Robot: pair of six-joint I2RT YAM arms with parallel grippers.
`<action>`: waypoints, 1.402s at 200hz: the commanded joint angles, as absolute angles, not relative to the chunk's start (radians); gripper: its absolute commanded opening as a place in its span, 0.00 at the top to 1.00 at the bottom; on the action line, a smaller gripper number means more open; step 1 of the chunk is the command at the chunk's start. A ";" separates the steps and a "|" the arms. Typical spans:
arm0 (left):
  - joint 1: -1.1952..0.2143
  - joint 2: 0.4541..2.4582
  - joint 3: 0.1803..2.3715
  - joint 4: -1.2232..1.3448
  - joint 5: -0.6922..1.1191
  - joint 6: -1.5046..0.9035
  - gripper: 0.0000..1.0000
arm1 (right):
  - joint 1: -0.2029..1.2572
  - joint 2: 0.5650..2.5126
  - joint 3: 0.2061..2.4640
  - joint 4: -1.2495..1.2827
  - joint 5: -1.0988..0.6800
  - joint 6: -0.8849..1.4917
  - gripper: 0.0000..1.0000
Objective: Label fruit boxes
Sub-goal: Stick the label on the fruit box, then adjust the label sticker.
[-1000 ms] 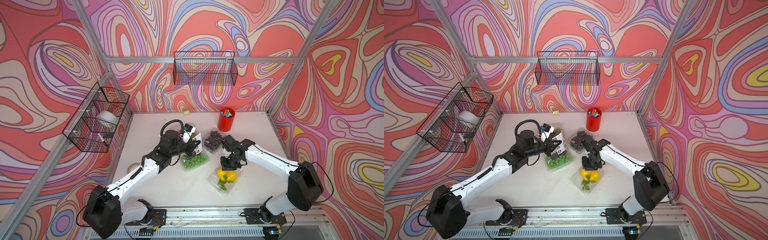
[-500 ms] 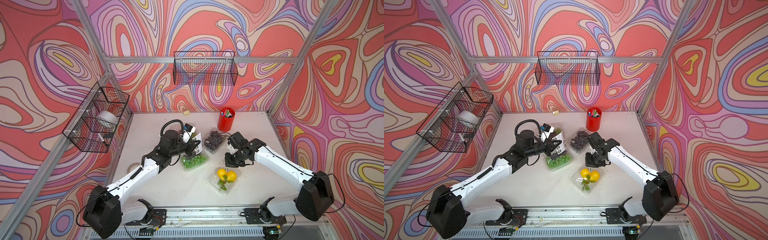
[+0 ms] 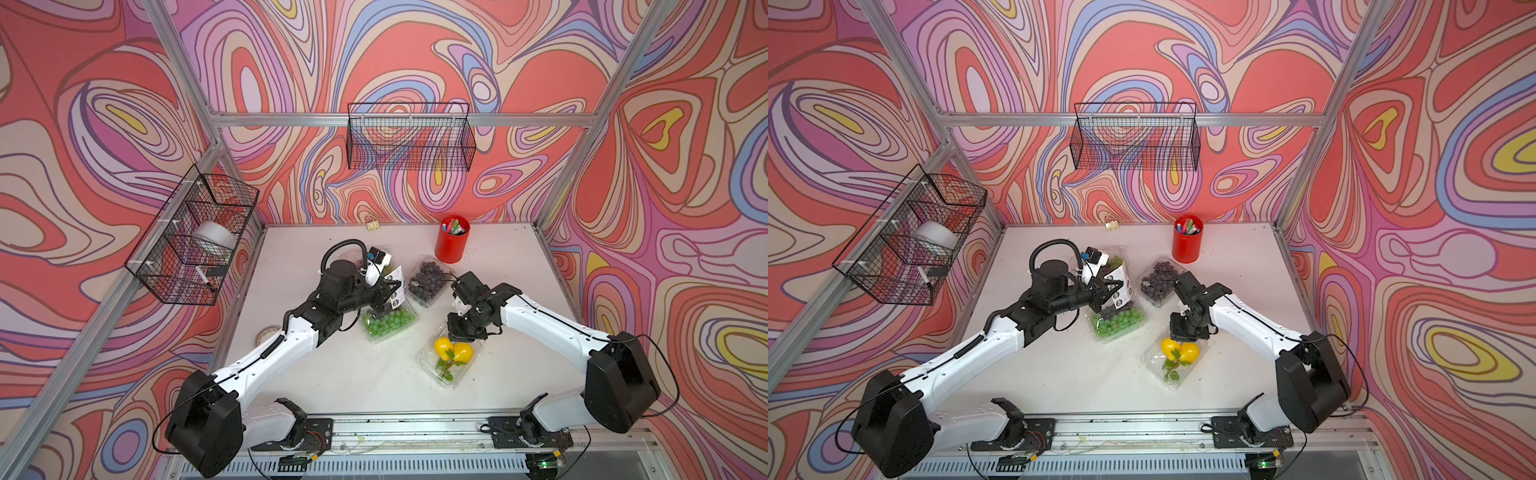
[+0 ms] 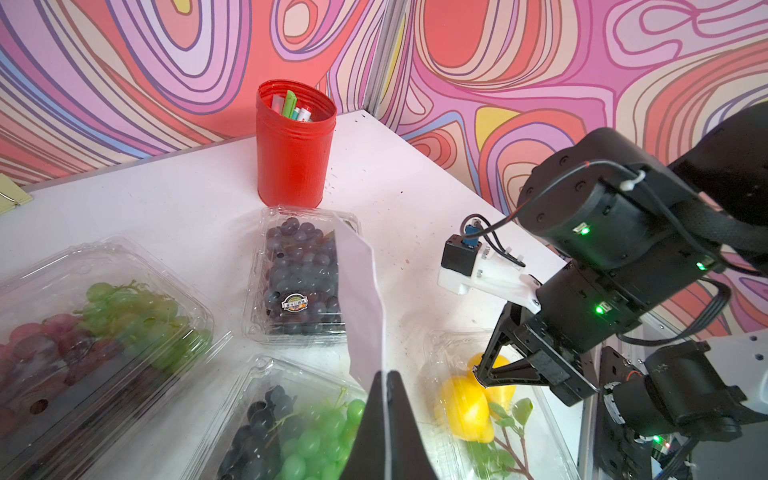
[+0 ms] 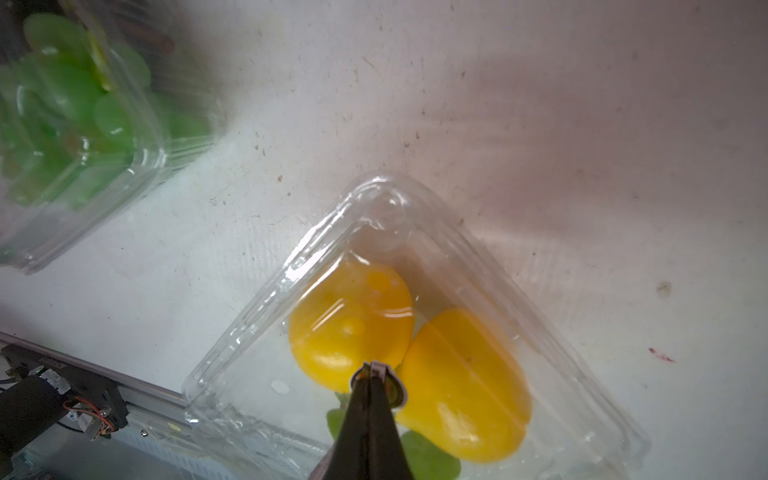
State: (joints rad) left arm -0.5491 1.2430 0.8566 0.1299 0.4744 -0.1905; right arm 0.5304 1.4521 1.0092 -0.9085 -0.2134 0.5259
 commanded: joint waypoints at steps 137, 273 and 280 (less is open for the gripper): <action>-0.554 1.230 0.836 0.325 0.985 -0.084 1.00 | 0.495 1.153 1.029 -0.486 -0.622 -0.321 0.49; -0.554 1.243 0.832 0.383 1.006 -0.108 1.00 | 0.413 1.183 1.021 -0.480 -0.969 -0.434 0.76; -0.554 1.244 0.831 0.383 1.007 -0.107 1.00 | 0.411 1.184 1.016 -0.469 -0.978 -0.427 0.80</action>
State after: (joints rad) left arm -0.5503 1.2434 0.8356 0.3679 1.0096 -0.1158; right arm 0.4202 1.2057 1.0302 -0.5045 -0.8986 -0.4320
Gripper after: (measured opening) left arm 0.048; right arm 0.248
